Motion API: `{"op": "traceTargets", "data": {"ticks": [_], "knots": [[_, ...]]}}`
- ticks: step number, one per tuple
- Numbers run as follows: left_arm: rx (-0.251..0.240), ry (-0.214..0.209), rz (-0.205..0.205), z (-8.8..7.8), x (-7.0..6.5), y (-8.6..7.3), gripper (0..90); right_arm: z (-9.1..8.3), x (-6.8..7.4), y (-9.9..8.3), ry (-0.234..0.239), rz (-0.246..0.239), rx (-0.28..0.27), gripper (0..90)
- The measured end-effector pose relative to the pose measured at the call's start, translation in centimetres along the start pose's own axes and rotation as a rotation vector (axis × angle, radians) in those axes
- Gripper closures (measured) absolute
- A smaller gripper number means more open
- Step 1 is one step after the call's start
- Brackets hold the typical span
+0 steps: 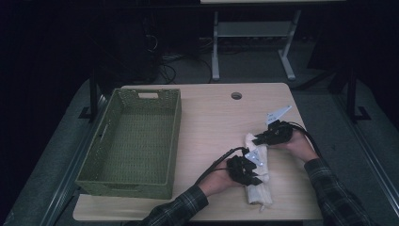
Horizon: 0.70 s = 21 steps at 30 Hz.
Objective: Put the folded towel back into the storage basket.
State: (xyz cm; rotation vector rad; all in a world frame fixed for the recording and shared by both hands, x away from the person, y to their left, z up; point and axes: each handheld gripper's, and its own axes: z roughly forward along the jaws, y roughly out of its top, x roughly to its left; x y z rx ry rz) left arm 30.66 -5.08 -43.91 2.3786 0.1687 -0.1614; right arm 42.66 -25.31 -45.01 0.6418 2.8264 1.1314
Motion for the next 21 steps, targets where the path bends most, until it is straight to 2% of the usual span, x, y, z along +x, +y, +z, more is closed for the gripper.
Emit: {"op": "traceTargets", "data": {"ticks": [2,5,7,9,10,15,17,19,21], "knots": [[-0.008,0.006,0.007,-0.7,0.0,0.2,79.7,-0.2,0.1,0.3,-0.005,-0.004,-0.006,77.3],[-0.031,0.012,-0.005,-1.8,-0.1,0.4,79.7,-0.7,0.3,0.8,-0.005,-0.005,-0.022,77.3],[-0.043,0.01,-0.007,-2.4,0.0,0.5,79.7,-0.9,0.5,1.1,0.002,0.009,-0.048,77.3],[-0.044,0.016,-0.003,-3.1,-0.1,0.7,79.6,-1.0,0.4,1.4,0.001,-0.01,-0.043,77.3],[-0.048,0.02,-0.004,-3.4,-0.1,0.7,79.6,-1.0,0.5,1.6,0.007,0.002,-0.047,77.3],[-0.069,0.041,-0.001,-5.1,0.0,1.1,79.6,-1.2,0.8,2.4,0.007,-0.011,-0.053,77.4],[-0.072,0.046,0.001,-5.7,0.0,1.2,79.6,-1.3,0.8,2.8,0.008,-0.016,-0.06,77.4],[-0.066,0.061,0.005,-6.4,-0.1,1.4,79.5,-1.6,0.8,3.3,-0.003,-0.042,-0.057,77.4],[-0.074,0.068,0.0,-7.1,-0.3,1.5,79.6,-1.8,0.9,3.9,0.001,-0.041,-0.066,77.4]]}}
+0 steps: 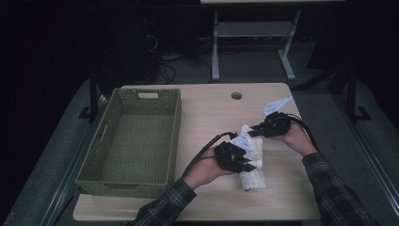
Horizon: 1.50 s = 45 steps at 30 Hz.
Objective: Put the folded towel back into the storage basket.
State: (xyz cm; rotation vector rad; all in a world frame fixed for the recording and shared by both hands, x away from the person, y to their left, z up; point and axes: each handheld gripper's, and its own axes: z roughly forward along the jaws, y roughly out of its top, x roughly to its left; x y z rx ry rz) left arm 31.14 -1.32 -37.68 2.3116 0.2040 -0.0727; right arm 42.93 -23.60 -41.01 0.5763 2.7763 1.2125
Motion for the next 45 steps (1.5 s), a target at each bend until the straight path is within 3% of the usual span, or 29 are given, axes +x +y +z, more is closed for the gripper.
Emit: {"op": "traceTargets", "data": {"ticks": [16,27,33,45], "knots": [[0.0,0.066,-0.001,-5.5,0.4,0.6,79.5,0.6,0.2,4.4,0.022,-0.048,-0.021,77.5],[-0.032,0.096,-0.009,-10.2,1.5,-1.3,79.4,1.9,0.7,8.1,0.038,-0.064,-0.022,77.6],[-0.065,0.107,-0.017,-12.6,1.8,-2.4,79.4,2.6,1.2,10.8,0.034,-0.095,-0.016,77.6],[-0.081,0.166,-0.039,-17.5,2.2,-4.6,79.4,4.6,2.3,16.3,0.048,-0.165,-0.042,77.7]]}}
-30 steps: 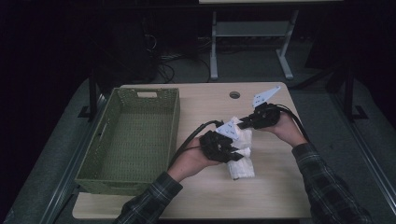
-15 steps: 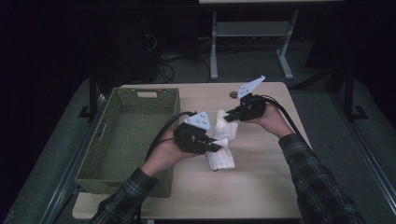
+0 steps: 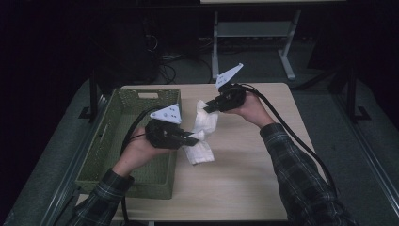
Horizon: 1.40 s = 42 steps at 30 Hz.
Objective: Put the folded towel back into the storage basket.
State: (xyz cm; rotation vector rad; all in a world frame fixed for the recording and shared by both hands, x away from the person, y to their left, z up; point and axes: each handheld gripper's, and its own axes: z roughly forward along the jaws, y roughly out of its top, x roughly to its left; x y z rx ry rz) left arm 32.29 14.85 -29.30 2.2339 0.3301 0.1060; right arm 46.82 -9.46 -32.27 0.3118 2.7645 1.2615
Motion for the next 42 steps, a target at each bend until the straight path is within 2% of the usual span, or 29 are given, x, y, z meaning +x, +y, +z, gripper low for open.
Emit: {"op": "traceTargets", "data": {"ticks": [9,16,18,28,32,33,37,42], "knots": [[0.008,0.055,-0.013,-3.2,0.5,-1.5,79.4,2.3,0.1,3.4,0.024,-0.042,-0.017,77.8],[0.015,0.097,-0.037,-5.5,1.0,-3.4,79.3,4.3,0.3,5.7,0.036,-0.068,-0.028,77.8],[0.018,0.108,-0.047,-6.2,1.1,-4.0,79.3,5.0,0.4,6.3,0.043,-0.061,-0.032,77.8],[0.029,0.158,-0.081,-9.3,1.2,-6.9,79.3,9.2,1.3,8.6,0.067,-0.097,-0.032,77.9],[0.036,0.158,-0.089,-9.5,1.1,-7.7,79.3,10.3,1.8,9.0,0.076,-0.102,-0.027,77.9],[0.039,0.156,-0.091,-9.5,1.1,-8.1,79.2,11.1,2.2,9.1,0.08,-0.111,-0.021,77.9],[0.07,0.156,-0.098,-8.8,0.9,-9.5,79.1,12.2,2.5,8.6,0.091,-0.109,-0.006,77.9],[0.082,0.124,-0.104,-7.9,0.8,-10.5,79.0,13.8,2.9,7.8,0.111,-0.105,0.019,77.9]]}}
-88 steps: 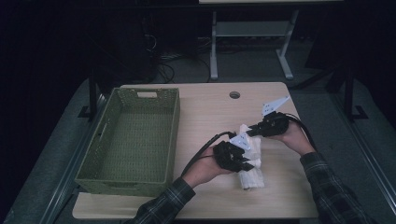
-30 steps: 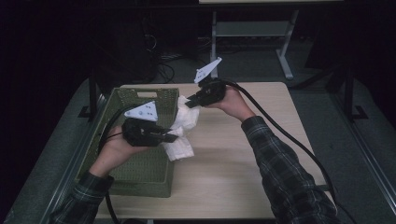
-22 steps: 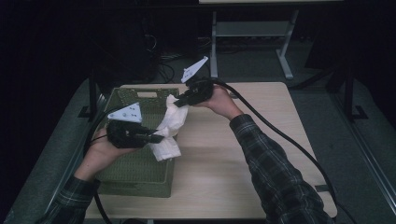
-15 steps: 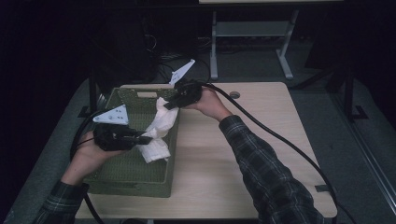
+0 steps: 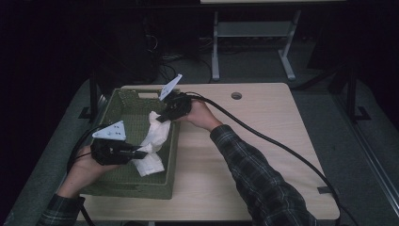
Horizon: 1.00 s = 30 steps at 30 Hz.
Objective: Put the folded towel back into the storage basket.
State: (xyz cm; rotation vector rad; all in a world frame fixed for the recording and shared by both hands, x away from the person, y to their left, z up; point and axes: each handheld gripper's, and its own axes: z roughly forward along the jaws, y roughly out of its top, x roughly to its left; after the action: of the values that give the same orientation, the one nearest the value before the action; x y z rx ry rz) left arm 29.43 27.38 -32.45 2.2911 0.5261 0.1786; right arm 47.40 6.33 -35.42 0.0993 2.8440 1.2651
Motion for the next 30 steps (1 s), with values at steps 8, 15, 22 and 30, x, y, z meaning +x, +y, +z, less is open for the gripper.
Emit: {"op": "traceTargets", "data": {"ticks": [8,15,22,30], "knots": [[0.026,-0.038,0.003,1.3,-0.2,-0.7,78.1,1.1,0.3,-0.5,0.016,-0.007,0.012,77.9],[-0.012,-0.028,-0.014,1.7,0.4,-0.7,46.8,1.5,-0.1,-0.7,-0.001,-0.008,0.017,77.8],[-0.082,-0.013,-0.017,2.2,0.6,-0.4,38.9,1.4,-1.3,-0.9,-0.028,-0.003,0.013,77.9],[-0.11,-0.015,-0.028,3.1,0.8,0.0,37.4,1.5,-3.9,-0.9,-0.066,0.01,0.033,77.8]]}}
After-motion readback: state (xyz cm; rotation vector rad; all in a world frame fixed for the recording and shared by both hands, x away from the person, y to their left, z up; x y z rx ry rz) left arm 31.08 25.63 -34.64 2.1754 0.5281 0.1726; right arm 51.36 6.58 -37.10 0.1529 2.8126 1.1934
